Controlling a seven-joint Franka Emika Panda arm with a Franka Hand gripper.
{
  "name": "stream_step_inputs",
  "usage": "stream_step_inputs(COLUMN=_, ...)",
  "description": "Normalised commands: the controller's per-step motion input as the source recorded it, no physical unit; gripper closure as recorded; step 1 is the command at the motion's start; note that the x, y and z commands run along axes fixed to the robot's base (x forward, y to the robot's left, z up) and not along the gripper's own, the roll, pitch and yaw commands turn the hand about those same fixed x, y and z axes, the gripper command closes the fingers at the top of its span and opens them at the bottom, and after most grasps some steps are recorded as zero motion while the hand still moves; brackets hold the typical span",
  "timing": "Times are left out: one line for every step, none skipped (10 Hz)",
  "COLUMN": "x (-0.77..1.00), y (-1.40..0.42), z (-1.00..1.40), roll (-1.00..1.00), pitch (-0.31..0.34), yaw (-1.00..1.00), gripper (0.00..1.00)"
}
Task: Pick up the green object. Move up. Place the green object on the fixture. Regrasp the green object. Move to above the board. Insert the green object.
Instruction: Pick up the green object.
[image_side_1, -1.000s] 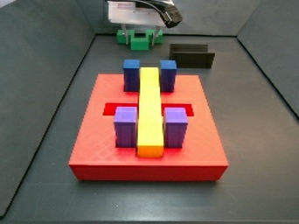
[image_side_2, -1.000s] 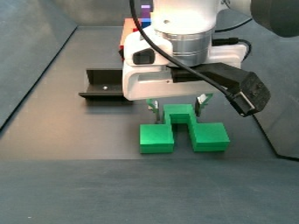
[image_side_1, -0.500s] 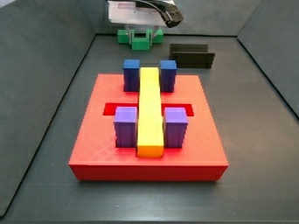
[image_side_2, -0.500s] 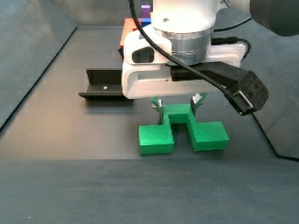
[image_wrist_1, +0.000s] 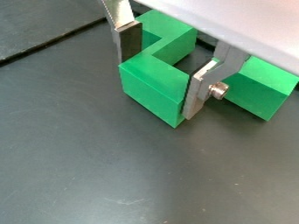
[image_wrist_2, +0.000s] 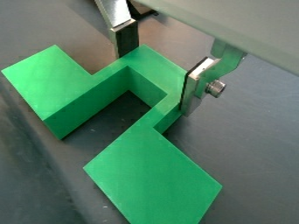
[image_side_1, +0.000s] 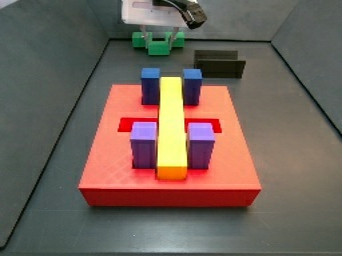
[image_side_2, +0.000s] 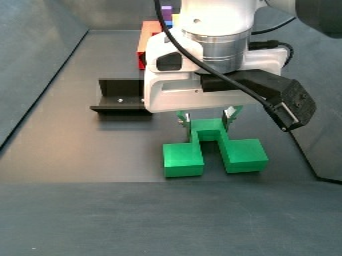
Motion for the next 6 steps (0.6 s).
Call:
stream_step_inputs(x=0.00, y=0.00, z=0.00, roll=0.00, pitch=0.000, yaw=0.00, gripper=1.00)
stream_step_inputs(x=0.00, y=0.00, z=0.00, roll=0.00, pitch=0.000, yaw=0.00, gripper=1.00)
stream_step_inputs(x=0.00, y=0.00, z=0.00, roll=0.00, pitch=0.000, yaw=0.00, gripper=1.00)
stream_step_inputs(x=0.00, y=0.00, z=0.00, roll=0.00, pitch=0.000, yaw=0.00, gripper=1.00)
stream_step_inputs(x=0.00, y=0.00, z=0.00, roll=0.00, pitch=0.000, yaw=0.00, gripper=1.00)
stream_step_inputs(x=0.00, y=0.00, z=0.00, roll=0.00, pitch=0.000, yaw=0.00, gripper=1.00)
